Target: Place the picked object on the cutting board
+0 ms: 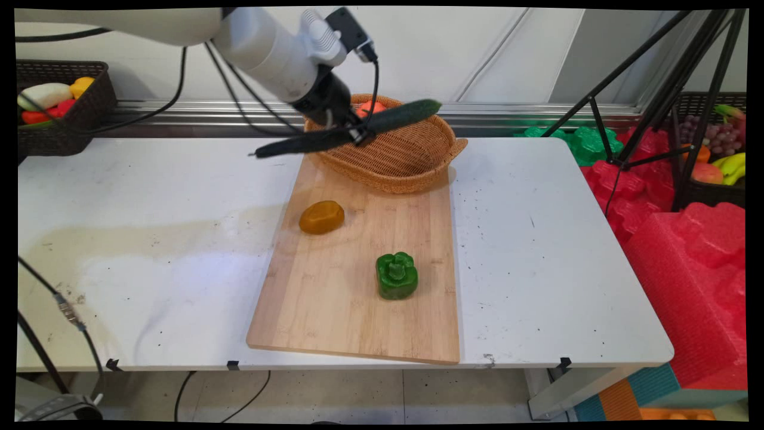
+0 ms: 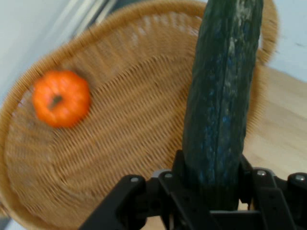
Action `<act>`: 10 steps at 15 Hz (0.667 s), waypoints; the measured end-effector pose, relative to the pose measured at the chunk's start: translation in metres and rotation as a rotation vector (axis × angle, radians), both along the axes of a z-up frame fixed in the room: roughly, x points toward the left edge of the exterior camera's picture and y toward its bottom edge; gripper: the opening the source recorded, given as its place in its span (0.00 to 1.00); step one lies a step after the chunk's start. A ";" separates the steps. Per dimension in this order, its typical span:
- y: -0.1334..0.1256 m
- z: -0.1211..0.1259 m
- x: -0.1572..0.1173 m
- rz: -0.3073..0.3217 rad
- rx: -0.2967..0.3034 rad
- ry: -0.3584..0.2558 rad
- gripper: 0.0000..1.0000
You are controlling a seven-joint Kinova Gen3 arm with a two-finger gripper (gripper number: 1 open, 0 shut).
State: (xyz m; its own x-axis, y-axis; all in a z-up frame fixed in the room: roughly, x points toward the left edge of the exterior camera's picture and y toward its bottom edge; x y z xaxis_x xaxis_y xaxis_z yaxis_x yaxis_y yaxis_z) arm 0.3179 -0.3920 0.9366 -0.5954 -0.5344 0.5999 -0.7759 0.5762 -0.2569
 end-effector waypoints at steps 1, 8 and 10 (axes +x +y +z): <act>0.013 0.000 -0.001 0.006 0.015 0.011 0.00; 0.070 -0.011 -0.008 0.023 0.101 0.058 0.00; 0.083 -0.019 -0.011 0.030 0.127 0.071 0.00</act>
